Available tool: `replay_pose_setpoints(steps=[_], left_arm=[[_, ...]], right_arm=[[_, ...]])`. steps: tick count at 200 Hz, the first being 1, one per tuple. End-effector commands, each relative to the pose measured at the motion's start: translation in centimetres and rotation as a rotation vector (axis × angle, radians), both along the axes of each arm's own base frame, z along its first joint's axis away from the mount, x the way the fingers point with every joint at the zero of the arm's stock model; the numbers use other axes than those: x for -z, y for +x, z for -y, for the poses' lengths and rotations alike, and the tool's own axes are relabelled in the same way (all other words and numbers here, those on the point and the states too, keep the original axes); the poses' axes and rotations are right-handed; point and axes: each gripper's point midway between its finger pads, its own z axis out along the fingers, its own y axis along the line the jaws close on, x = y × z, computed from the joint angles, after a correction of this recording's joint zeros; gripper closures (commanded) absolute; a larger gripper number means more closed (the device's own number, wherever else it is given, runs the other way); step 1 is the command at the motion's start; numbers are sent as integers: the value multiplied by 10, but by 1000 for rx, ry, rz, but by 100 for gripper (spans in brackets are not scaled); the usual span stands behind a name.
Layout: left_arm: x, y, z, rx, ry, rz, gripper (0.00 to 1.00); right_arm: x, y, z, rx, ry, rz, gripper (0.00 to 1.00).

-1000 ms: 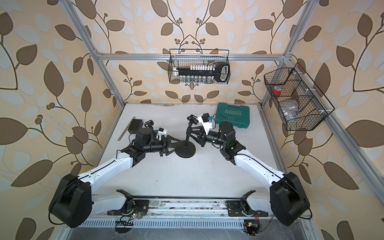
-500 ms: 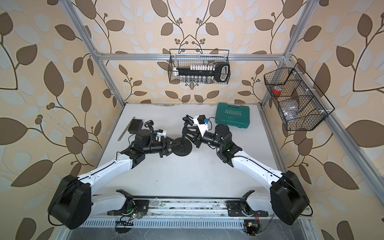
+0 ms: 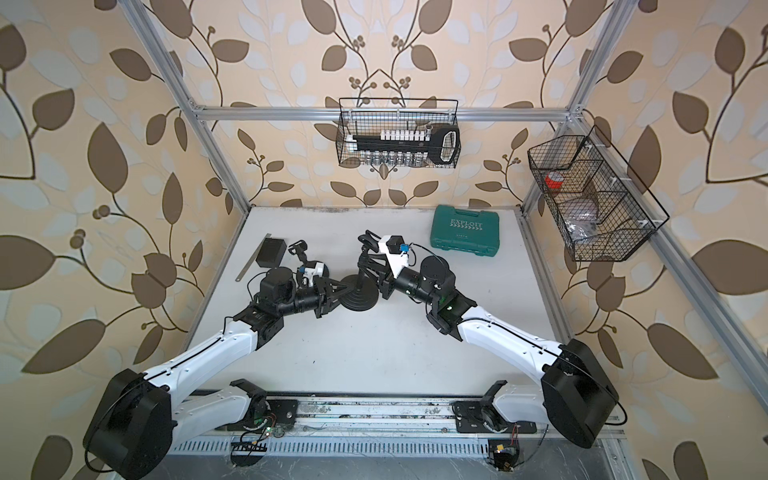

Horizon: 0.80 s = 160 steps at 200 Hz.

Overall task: Assemble a microphone stand
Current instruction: Screw the microphone stand pole into the microphone stand base.

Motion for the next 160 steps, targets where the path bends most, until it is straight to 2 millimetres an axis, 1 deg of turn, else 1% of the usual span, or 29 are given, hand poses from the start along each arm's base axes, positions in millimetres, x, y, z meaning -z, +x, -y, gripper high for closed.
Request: replay_pose_setpoints(steps=[1, 14, 31, 69, 98, 111, 133, 137, 146, 160], left_arm=[[-22, 8, -4, -61, -53, 58, 88], [-23, 9, -5, -70, -57, 75, 95], [-23, 10, -7, -82, -56, 90, 100], [-27, 12, -9, -103, -66, 124, 100], [-29, 15, -10, -115, -68, 139, 100], [-29, 16, -10, -117, -72, 142, 100], [-25, 17, -9, -118, -64, 123, 100], [-23, 18, -10, -119, -61, 114, 100], [-19, 18, -10, -121, -49, 98, 100], [-14, 21, -11, -126, -35, 79, 100]], right_arm=[[-7, -6, -3, 61, 2, 71, 100], [-4, -3, -2, 105, -1, 46, 100], [3, 1, 1, 174, 0, 2, 100], [20, 4, 15, 409, -33, -72, 100], [28, -2, 16, 568, -117, -73, 100], [28, -2, 14, 593, -139, -71, 100], [27, -3, 3, 525, -157, -65, 100], [26, -3, 1, 500, -160, -68, 95], [24, -4, -2, 436, -161, -75, 78], [20, -4, -2, 321, -155, -90, 54]])
